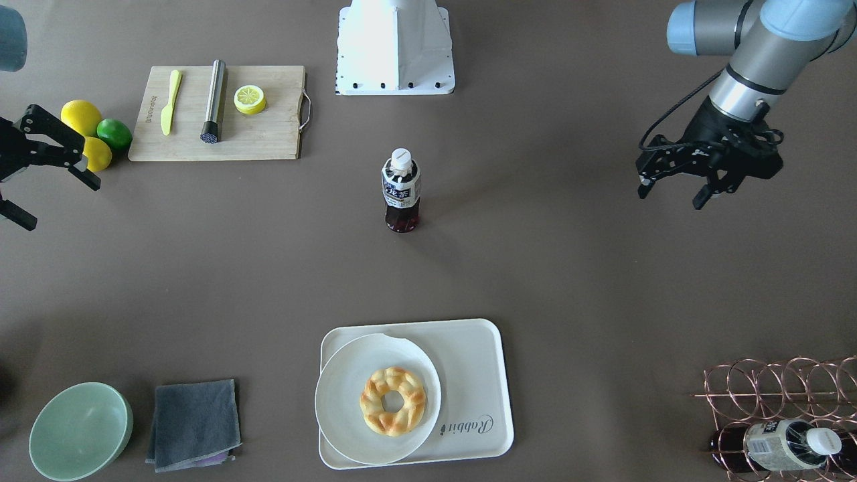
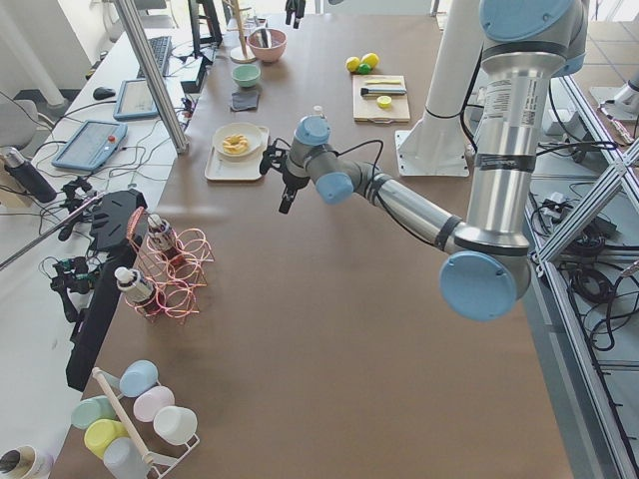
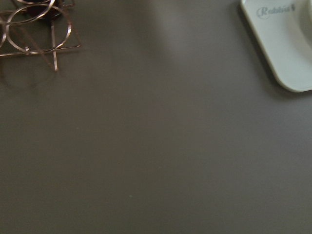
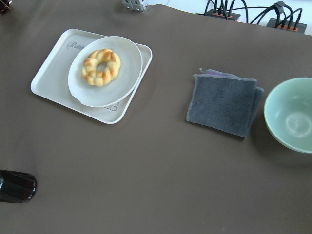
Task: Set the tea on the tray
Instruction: 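Reach the right gripper toward the standing tea bottle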
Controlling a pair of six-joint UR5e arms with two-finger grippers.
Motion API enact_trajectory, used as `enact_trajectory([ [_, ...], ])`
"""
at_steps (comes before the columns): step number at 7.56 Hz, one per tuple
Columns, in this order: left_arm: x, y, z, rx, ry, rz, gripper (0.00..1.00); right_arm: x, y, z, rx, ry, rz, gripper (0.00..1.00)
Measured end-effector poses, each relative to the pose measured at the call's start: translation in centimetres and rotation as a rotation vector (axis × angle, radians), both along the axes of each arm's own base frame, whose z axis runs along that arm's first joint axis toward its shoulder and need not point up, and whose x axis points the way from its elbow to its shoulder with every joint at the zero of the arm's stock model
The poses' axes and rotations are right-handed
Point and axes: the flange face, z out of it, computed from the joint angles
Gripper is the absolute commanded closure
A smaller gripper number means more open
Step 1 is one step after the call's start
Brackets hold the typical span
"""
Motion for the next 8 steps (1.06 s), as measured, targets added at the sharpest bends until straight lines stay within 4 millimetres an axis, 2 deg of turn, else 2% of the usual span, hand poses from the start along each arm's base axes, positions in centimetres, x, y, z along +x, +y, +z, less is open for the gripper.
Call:
enact_trajectory([
  [1, -5.5, -0.3, 5.2, -0.008, -0.083, 0.028, 0.01, -3.1, -0.2, -3.2, 0.005, -0.024, -0.001, 0.00],
  [3, -16.4, -0.8, 13.0, -0.010, -0.123, 0.115, 0.01, -10.2, 0.8, -9.7, 0.087, -0.056, -0.022, 0.00],
  [4, -19.9, 0.1, 16.3, -0.001, -0.138, 0.145, 0.01, -13.9, 2.5, -12.5, 0.146, -0.065, -0.027, 0.00],
  [5, -22.1, 1.3, 18.8, 0.006, -0.156, 0.166, 0.01, -17.8, 4.8, -14.5, 0.201, -0.068, -0.025, 0.00],
  [6, -23.8, 2.2, 20.3, 0.006, -0.168, 0.167, 0.01, -22.1, 7.7, -16.0, 0.250, -0.065, -0.014, 0.00],
  [7, -24.8, 2.6, 21.2, 0.001, -0.173, 0.161, 0.01, -26.2, 10.8, -17.1, 0.293, -0.058, 0.004, 0.00],
  [8, -25.4, 2.9, 21.8, -0.008, -0.174, 0.153, 0.01, -29.1, 13.4, -17.8, 0.321, -0.053, 0.016, 0.00],
])
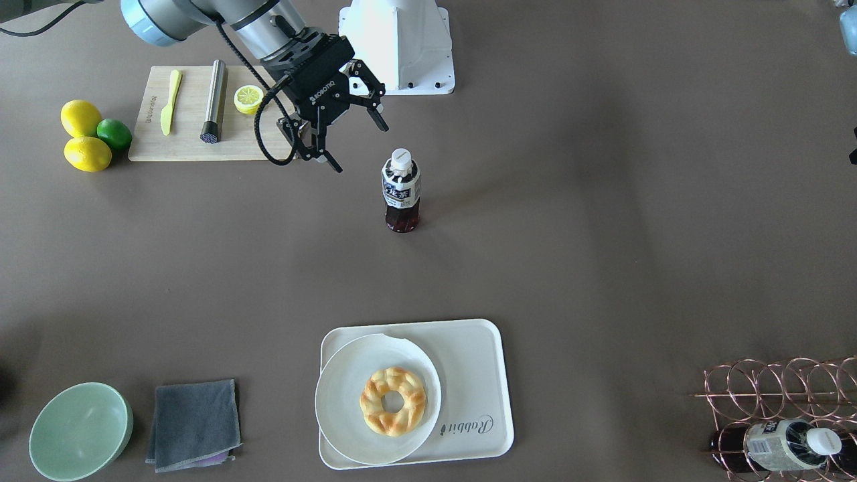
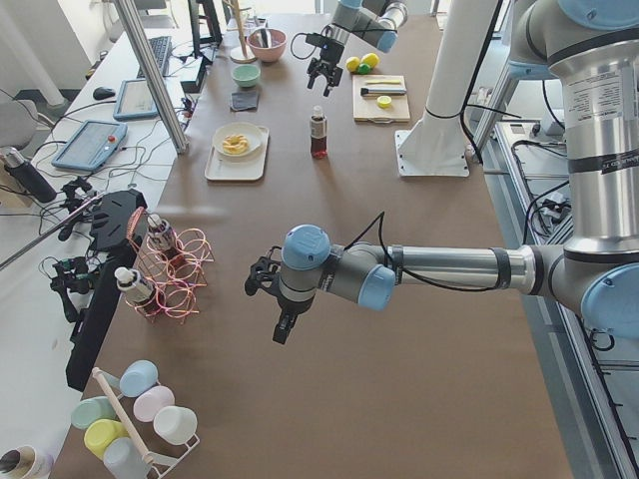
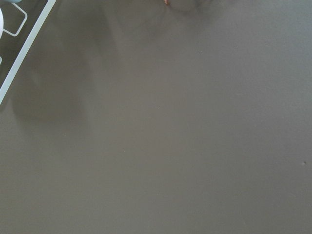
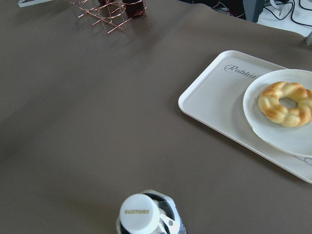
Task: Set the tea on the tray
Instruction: 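Reach the right gripper toward the standing tea bottle, then close the right gripper around the tea bottle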
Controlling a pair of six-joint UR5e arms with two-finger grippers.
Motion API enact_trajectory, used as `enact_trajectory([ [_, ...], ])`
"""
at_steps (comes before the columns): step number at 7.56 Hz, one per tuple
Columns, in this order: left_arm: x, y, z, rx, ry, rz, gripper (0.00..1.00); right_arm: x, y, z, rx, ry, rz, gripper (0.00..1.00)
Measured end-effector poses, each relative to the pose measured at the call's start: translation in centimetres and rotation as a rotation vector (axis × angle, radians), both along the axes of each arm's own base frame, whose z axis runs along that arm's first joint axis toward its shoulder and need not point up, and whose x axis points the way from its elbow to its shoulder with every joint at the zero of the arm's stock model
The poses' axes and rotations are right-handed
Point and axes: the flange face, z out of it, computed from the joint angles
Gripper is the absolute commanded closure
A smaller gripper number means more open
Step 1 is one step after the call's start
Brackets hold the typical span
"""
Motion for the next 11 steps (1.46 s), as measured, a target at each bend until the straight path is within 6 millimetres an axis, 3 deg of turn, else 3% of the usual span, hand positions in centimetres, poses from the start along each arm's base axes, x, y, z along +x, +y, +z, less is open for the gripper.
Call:
enact_trajectory([
  [2, -0.5, 0.1, 0.5, -0.008, -0.001, -0.008, 0.01, -3.2, 3.3, -0.6, 0.030, 0.005, 0.022, 0.00],
  [4, -0.6, 0.2, 0.8, -0.012, -0.002, -0.010, 0.01, -5.1, 4.6, -1.0, 0.048, 0.012, 0.047, 0.01],
  [7, -1.0, 1.2, 1.8, -0.020, -0.005, -0.007, 0.01, -6.5, 4.0, -1.4, 0.063, 0.028, 0.096, 0.03],
  [11, -1.5, 1.7, 2.1, -0.018, -0.008, -0.008, 0.01, -7.5, 2.9, -1.7, 0.068, 0.042, 0.133, 0.15],
])
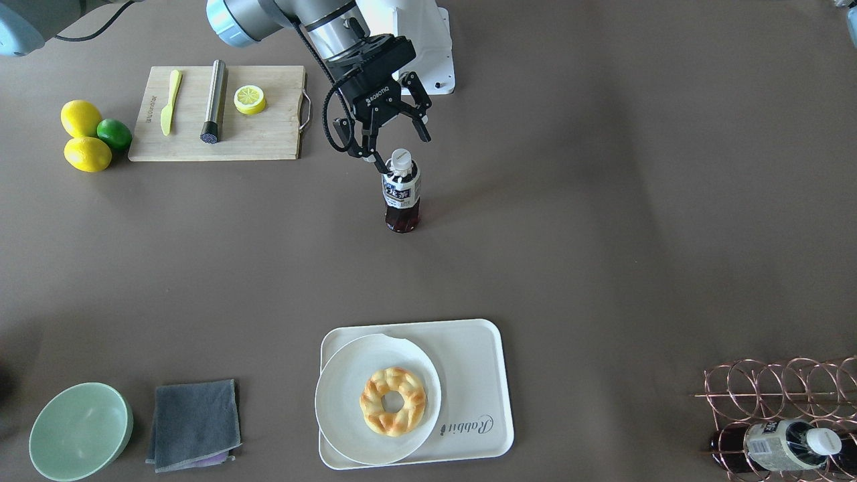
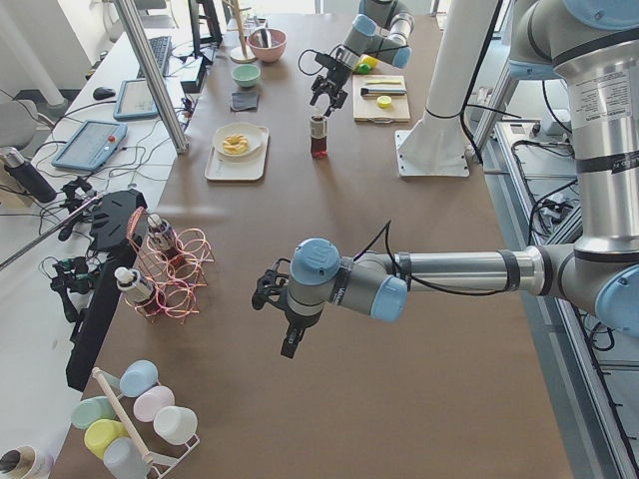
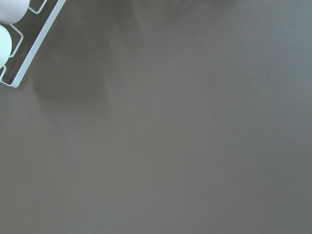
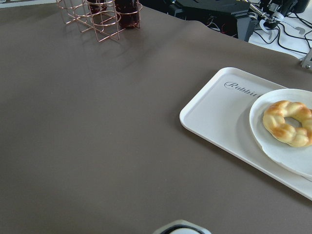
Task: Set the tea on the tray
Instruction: 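Close the right gripper around the tea bottle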
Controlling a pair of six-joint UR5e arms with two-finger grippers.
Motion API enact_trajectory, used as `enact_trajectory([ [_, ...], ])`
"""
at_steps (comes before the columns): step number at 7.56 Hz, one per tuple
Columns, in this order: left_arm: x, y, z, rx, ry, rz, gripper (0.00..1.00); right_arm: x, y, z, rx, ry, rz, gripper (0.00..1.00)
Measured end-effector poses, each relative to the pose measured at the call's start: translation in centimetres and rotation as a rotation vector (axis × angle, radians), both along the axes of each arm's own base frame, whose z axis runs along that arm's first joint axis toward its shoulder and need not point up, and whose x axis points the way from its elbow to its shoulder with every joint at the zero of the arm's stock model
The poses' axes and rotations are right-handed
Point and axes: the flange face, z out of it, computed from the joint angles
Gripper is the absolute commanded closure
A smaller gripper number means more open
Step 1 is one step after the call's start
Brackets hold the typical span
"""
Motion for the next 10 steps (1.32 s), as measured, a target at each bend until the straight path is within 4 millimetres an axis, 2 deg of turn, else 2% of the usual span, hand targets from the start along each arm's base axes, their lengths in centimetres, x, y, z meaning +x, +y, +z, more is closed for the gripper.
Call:
enact_trajectory([
  [3, 0.00, 0.05, 0.02, 0.001, 0.001, 0.000, 0.01, 0.16, -0.51, 0.51, -0.003, 0.010, 0.012, 0.26],
  [4, -0.01, 0.04, 0.02, 0.000, 0.000, 0.000, 0.01, 0.17, -0.55, 0.55, -0.003, 0.010, 0.014, 0.37],
  [5, -0.03, 0.03, 0.01, 0.001, 0.000, 0.000, 0.01, 0.17, -0.56, 0.57, -0.003, 0.011, 0.015, 0.66],
  [6, -0.02, 0.03, 0.03, 0.001, 0.000, 0.000, 0.01, 0.14, -0.56, 0.58, -0.002, 0.011, 0.016, 0.99],
  [10, 0.02, 0.02, 0.00, 0.001, 0.001, 0.001, 0.01, 0.31, -0.74, -0.15, -0.003, -0.002, 0.022, 1.00],
])
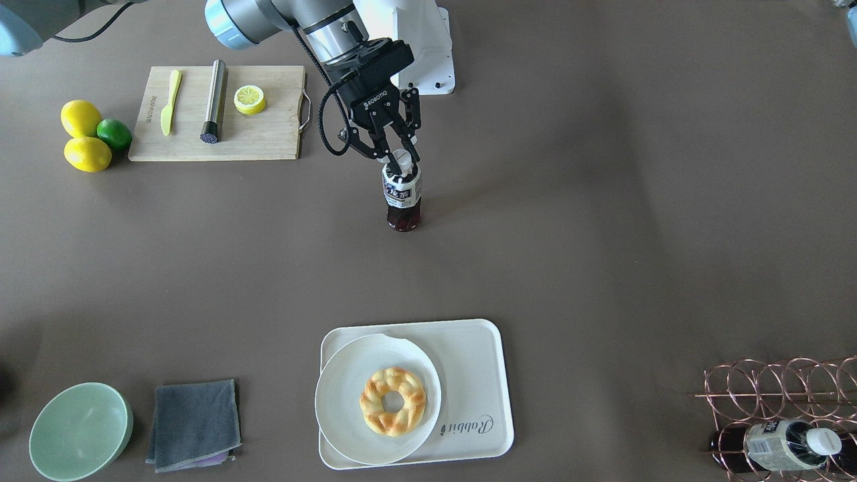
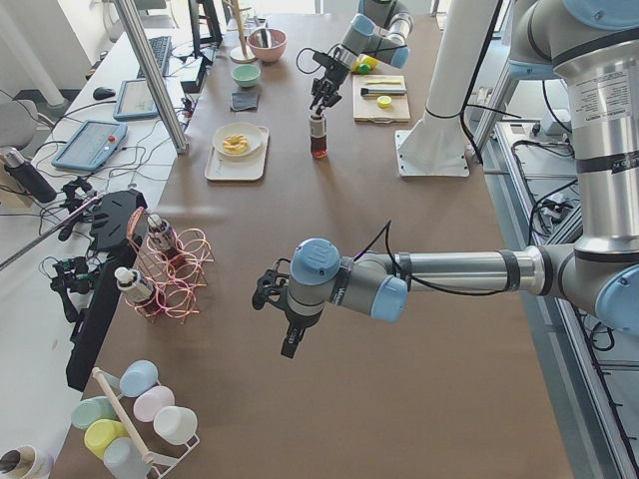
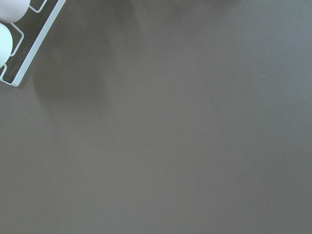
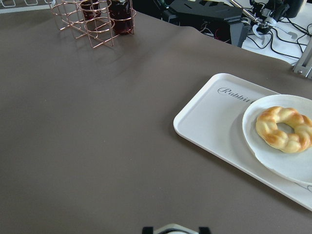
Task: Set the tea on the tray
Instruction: 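Lift the tea bottle with the right gripper and carry it over the tray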
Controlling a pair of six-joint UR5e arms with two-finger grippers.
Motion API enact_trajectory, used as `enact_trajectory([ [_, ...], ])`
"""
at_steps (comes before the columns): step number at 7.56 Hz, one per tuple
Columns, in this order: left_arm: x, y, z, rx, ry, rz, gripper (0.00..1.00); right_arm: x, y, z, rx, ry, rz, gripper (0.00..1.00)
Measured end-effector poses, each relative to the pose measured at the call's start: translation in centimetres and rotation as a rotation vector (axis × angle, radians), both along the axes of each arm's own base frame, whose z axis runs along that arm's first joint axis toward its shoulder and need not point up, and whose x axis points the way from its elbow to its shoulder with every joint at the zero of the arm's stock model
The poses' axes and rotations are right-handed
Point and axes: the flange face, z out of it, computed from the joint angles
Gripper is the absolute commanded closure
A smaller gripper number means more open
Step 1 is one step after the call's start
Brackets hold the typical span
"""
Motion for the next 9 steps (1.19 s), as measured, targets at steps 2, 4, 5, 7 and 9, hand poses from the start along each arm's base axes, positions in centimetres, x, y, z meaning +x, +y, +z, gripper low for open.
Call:
enact_trajectory([
  [2, 0.0, 0.0, 0.0, 0.001, 0.001, 0.000, 0.01, 1.2, -1.6, -2.3, 0.005, -0.021, 0.028, 1.00],
  [4, -0.1, 0.4, 0.1, -0.003, 0.002, -0.002, 0.01, 2.6, -4.2, -6.4, -0.002, -0.018, 0.076, 1.00],
  [5, -0.3, 0.7, 0.3, -0.004, 0.004, -0.005, 0.01, 2.3, -6.6, -8.5, -0.022, -0.011, 0.110, 1.00],
  [7, -0.9, 1.9, 1.1, -0.010, 0.005, -0.019, 0.01, -0.8, -13.0, -12.5, -0.091, 0.012, 0.179, 1.00],
  [9, -1.8, 2.6, 1.4, -0.013, 0.005, -0.042, 0.01, -4.4, -18.8, -15.1, -0.152, 0.006, 0.213, 1.00],
])
